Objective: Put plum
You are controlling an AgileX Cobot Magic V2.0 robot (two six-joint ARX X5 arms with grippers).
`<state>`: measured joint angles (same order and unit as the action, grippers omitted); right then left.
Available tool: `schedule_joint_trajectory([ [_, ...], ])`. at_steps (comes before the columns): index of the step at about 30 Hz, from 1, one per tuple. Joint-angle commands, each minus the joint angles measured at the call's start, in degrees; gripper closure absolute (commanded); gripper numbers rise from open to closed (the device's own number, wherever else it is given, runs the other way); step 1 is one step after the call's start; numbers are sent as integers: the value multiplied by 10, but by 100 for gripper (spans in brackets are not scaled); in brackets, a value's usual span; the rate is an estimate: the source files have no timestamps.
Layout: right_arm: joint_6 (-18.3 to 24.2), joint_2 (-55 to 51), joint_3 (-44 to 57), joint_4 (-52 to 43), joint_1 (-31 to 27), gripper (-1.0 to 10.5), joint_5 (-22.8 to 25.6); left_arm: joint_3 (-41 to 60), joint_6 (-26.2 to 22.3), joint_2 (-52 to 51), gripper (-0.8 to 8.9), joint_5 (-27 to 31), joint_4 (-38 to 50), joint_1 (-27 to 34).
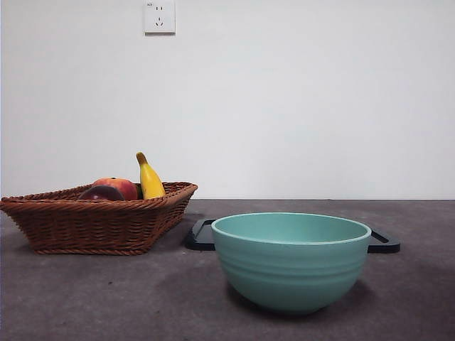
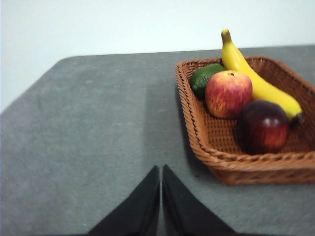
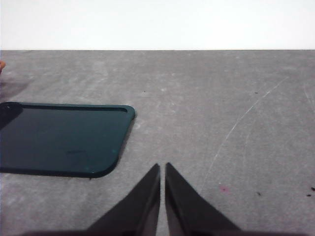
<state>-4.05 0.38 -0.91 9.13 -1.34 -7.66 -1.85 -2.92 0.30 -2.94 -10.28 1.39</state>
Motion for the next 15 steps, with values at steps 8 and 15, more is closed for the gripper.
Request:
schedule_joint_trajectory([
  [8, -97, -2, 2, -7, 1, 941, -29, 12, 188, -1, 807, 0, -4, 1],
  [15, -153, -2, -6, -9, 1, 941, -44, -4, 251, -1, 806, 0, -5, 1],
])
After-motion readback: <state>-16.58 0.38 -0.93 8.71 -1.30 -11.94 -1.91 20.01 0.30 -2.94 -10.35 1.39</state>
